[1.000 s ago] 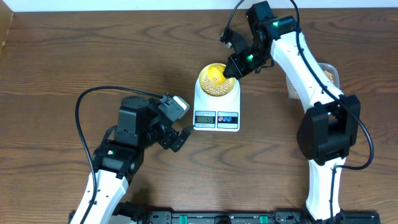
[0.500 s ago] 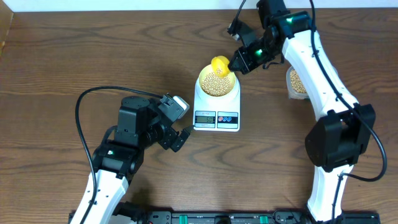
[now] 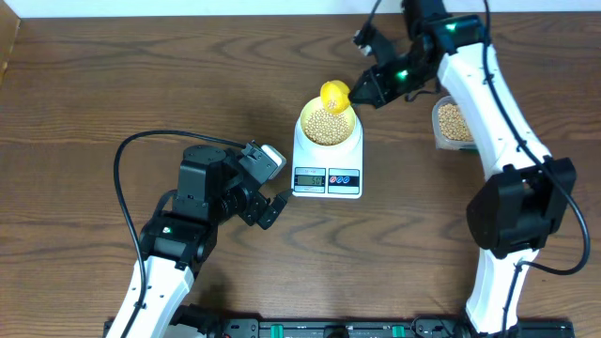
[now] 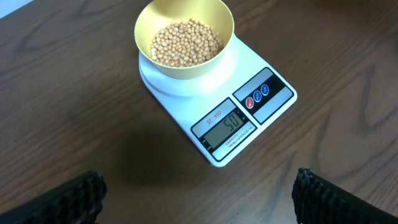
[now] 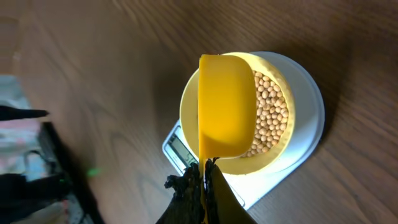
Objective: Scoop item into bowl and weigh 50g on scale
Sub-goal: 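Lift the scoop and carry it right to the soybean tub, then lower the scoop into the tub to empty it, then lay the yellow scoop down in the tub and open the right gripper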
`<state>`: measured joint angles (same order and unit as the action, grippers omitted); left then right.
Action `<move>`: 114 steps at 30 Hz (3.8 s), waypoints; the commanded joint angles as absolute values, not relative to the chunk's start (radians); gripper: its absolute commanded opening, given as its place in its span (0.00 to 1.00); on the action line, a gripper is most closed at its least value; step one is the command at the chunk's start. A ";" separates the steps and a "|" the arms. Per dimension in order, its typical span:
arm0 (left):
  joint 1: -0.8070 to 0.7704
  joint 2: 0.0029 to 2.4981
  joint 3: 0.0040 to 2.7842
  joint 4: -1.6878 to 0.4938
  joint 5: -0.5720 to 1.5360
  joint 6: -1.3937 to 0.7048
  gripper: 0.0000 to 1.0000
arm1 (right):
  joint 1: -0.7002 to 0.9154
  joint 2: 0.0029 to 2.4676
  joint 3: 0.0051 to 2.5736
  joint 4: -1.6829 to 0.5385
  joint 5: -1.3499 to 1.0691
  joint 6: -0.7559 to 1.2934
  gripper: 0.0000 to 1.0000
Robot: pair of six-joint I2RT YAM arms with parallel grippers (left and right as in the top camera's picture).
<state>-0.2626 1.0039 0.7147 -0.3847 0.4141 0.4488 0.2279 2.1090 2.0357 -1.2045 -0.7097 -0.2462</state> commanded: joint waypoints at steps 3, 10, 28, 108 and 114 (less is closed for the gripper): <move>-0.258 0.999 0.726 -0.384 0.427 0.451 0.97 | 0.125 2.056 2.056 -1.220 -0.871 -0.247 0.01; -0.258 0.999 0.726 -0.384 0.426 0.451 0.98 | -0.041 1.998 2.056 -1.253 -0.905 -0.249 0.01; -0.258 0.999 0.726 -0.384 0.426 0.451 0.97 | -0.358 1.968 2.024 -1.431 -0.533 -0.309 0.01; -0.258 0.999 0.726 -0.384 0.427 0.451 0.97 | -0.125 1.969 1.804 -1.237 -0.186 0.794 0.52; -0.258 0.999 0.726 -0.384 0.427 0.451 0.97 | -0.126 1.969 1.804 -1.275 -0.186 0.751 0.55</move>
